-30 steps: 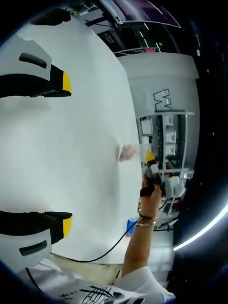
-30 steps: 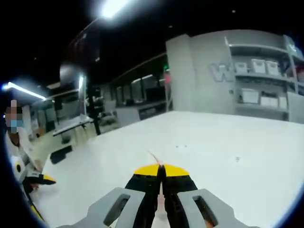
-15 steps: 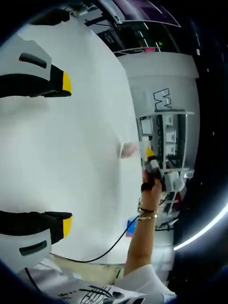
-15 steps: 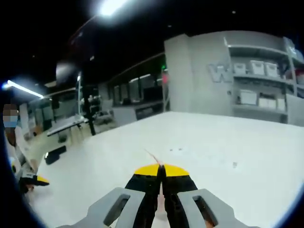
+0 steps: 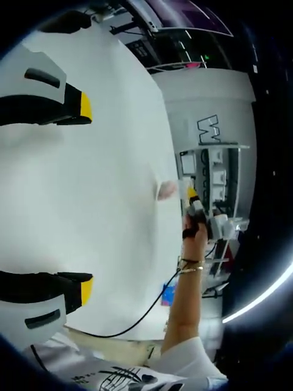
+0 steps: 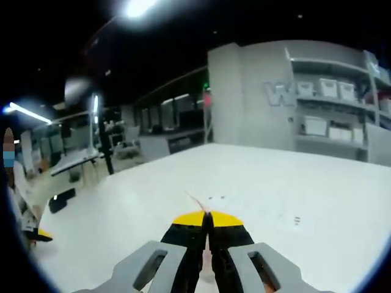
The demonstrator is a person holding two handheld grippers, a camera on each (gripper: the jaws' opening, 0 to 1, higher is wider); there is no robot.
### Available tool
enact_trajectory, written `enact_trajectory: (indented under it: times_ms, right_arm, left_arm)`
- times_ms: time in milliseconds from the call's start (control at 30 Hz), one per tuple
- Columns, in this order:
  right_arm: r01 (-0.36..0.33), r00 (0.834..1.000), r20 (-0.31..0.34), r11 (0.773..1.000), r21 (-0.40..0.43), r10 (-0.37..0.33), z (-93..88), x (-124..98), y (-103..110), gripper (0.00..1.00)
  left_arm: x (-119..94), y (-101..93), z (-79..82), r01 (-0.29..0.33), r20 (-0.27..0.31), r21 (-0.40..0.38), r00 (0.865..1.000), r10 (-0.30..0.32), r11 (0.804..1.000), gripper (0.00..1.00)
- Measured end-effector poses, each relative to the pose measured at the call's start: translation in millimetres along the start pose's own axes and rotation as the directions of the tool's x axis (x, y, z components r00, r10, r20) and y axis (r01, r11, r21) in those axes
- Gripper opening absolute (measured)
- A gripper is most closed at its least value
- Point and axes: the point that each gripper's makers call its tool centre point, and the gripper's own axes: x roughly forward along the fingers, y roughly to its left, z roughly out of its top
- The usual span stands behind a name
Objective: Open the resealable bag by pulling the two sides of the seal apart until the entire bag opening is separated and visibly accessible.
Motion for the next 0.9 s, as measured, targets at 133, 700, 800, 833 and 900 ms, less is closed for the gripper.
enact_trajectory:
  times_ms: [133, 700, 800, 833, 900]
  right_arm:
    - [0.008, 1.0, -0.001, 1.0, -0.001, -0.008, 0.4, 7.9, -3.6, 0.0]
    - [0.07, 0.997, -0.015, 0.994, -0.086, -0.072, 10.0, 44.6, -25.8, 0.0]
    - [0.083, 0.996, -0.009, 0.994, -0.072, -0.084, 10.7, 51.6, -29.1, 0.0]
    - [0.088, 0.996, -0.008, 0.994, -0.07, -0.089, 10.7, 53.5, -29.4, 0.0]
    - [0.102, 0.995, -0.004, 0.991, -0.086, -0.103, 10.5, 57.5, -29.2, 0.0]
  left_arm:
    - [0.8, 0.1, -0.5, 0.004, -0.001, -0.003, 1.0, -0.004, 1.0, 1.0]
    - [7.5, 7.0, -5.5, 0.002, -0.015, -0.02, 1.0, -0.002, 1.0, 1.0]
    - [9.4, 7.5, -6.0, 0.006, -0.018, -0.022, 1.0, -0.006, 1.0, 1.0]
    - [9.6, 7.7, -6.1, 0.007, -0.019, -0.022, 1.0, -0.007, 1.0, 1.0]
    - [9.7, 8.8, -6.3, 0.005, -0.02, -0.023, 1.0, -0.006, 1.0, 1.0]
